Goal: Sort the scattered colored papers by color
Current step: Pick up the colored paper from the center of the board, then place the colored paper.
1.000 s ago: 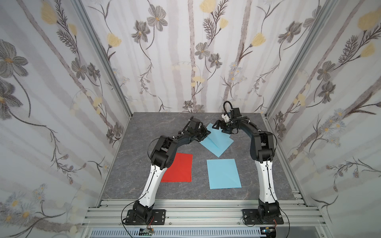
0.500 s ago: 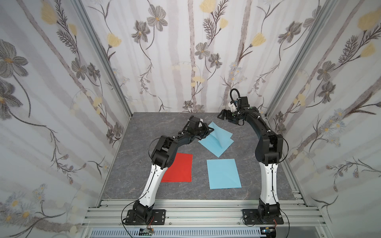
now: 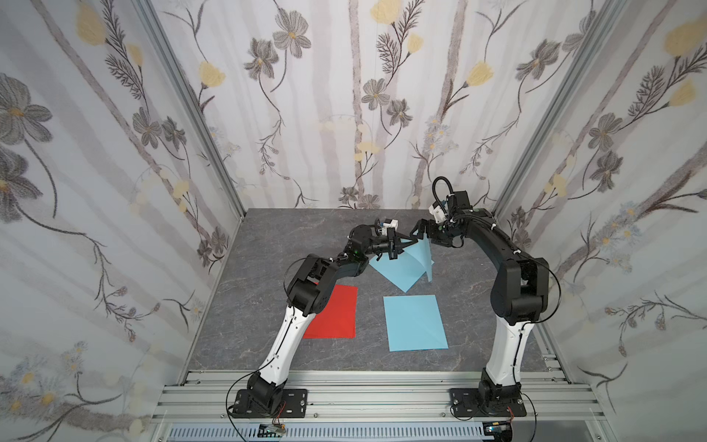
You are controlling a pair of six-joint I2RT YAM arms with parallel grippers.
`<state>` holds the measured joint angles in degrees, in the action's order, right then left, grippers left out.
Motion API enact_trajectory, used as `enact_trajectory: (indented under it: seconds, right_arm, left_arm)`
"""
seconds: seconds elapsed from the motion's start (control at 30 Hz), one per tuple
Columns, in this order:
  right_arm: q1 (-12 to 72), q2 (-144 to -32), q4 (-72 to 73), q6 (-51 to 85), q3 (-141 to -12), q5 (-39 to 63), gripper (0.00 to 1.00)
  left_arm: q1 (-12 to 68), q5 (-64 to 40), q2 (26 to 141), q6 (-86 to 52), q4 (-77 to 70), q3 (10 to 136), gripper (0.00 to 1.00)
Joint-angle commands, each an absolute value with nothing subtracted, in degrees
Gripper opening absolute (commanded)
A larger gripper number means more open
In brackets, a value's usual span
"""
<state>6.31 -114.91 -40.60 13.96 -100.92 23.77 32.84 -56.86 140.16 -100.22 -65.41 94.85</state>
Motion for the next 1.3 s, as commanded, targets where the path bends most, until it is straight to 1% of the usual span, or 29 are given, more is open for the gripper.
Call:
enact_trajectory:
  seconds: [0.0, 0.1, 0.2, 0.27, 0.43, 0.53, 0.6, 0.77, 0.9, 1.03, 1.27]
  right_arm:
    - [6.0, -110.8, -41.3, 11.9, -98.7, 22.6, 1.0]
    - [5.4, -106.8, -41.5, 11.8, -97.9, 23.3, 1.0]
    - [4.7, -102.7, -41.7, 12.5, -97.9, 24.3, 1.0]
    - [4.2, -99.4, -41.7, 13.5, -97.2, 24.7, 1.0]
    - [3.6, -92.3, -41.8, 16.4, -92.3, 25.6, 1.0]
    - [3.5, -87.0, -41.6, 17.8, -86.5, 26.1, 1.0]
    - [3.6, -83.9, -41.3, 18.3, -82.0, 26.5, 1.0]
    - [3.7, -76.2, -39.8, 20.3, -70.9, 27.2, 1.0]
    - [3.8, -70.7, -38.3, 22.2, -63.7, 27.0, 1.0]
    - [3.8, -69.2, -38.0, 23.0, -61.0, 27.4, 1.0]
    - [3.8, -69.9, -37.7, 23.2, -61.4, 28.0, 1.0]
  left_arm:
    - [33.0, -64.2, 133.8, -107.2, -74.8, 89.4, 0.0]
    - [34.4, -68.7, 127.6, -99.9, -67.2, 81.2, 0.0]
    - [36.6, -73.3, 121.6, -85.5, -50.0, 75.8, 0.0]
    - [38.4, -74.8, 117.7, -72.6, -33.9, 74.4, 0.0]
    - [40.9, -75.4, 112.6, -43.8, 3.6, 76.2, 0.0]
    - [40.9, -73.0, 113.1, -25.0, 28.2, 80.9, 0.0]
    - [41.0, -70.6, 114.3, -16.4, 39.3, 82.9, 0.0]
    - [41.0, -64.5, 114.2, -15.0, 37.6, 78.5, 0.0]
    - [41.2, -62.5, 113.9, -20.3, 29.2, 74.9, 0.0]
    - [41.3, -61.7, 113.6, -23.9, 24.3, 74.8, 0.0]
    - [41.5, -60.7, 114.5, -30.9, 15.6, 76.8, 0.0]
